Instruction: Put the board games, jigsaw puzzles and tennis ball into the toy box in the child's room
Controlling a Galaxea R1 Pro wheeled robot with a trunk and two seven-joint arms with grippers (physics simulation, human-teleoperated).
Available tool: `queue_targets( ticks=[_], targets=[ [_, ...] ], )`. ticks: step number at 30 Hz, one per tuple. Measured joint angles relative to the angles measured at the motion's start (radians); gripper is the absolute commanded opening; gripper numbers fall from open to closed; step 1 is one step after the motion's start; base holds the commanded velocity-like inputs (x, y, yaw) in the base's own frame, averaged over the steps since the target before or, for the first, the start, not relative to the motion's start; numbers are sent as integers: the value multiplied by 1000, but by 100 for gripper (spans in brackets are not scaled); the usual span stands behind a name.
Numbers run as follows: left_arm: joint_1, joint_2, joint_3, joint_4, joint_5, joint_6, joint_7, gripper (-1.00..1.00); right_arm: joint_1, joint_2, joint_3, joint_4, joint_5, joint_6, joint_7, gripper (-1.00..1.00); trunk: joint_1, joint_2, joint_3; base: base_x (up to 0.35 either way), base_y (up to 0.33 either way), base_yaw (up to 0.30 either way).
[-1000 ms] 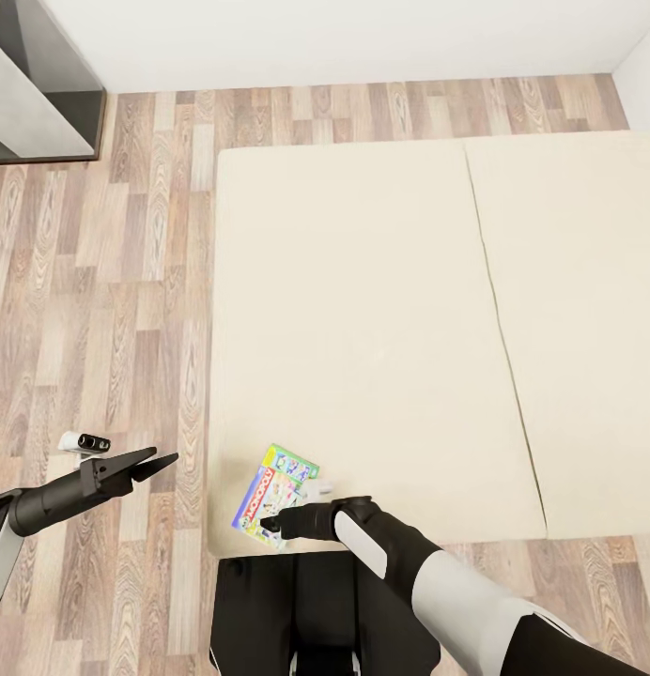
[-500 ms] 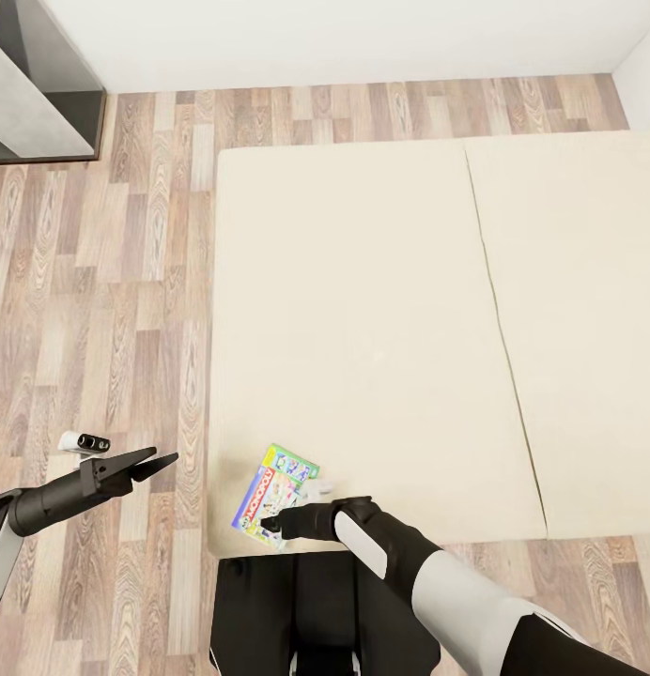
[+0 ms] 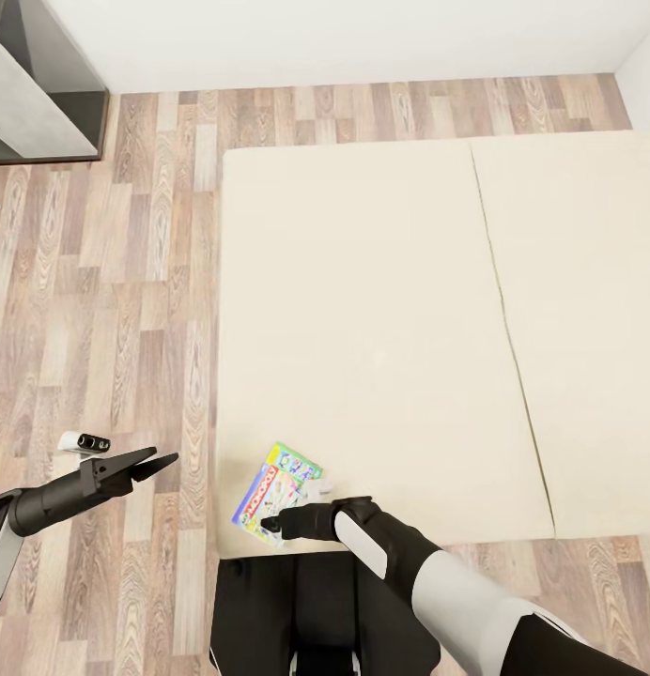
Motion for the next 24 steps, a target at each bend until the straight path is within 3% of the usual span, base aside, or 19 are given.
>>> queue_targets(
  ticks=[24],
  targets=[
    [0, 0, 0, 0, 0, 0, 0, 100, 0, 0, -2, 0, -2, 0, 1, 100, 0, 0, 0, 0, 16, 0]
  ],
)
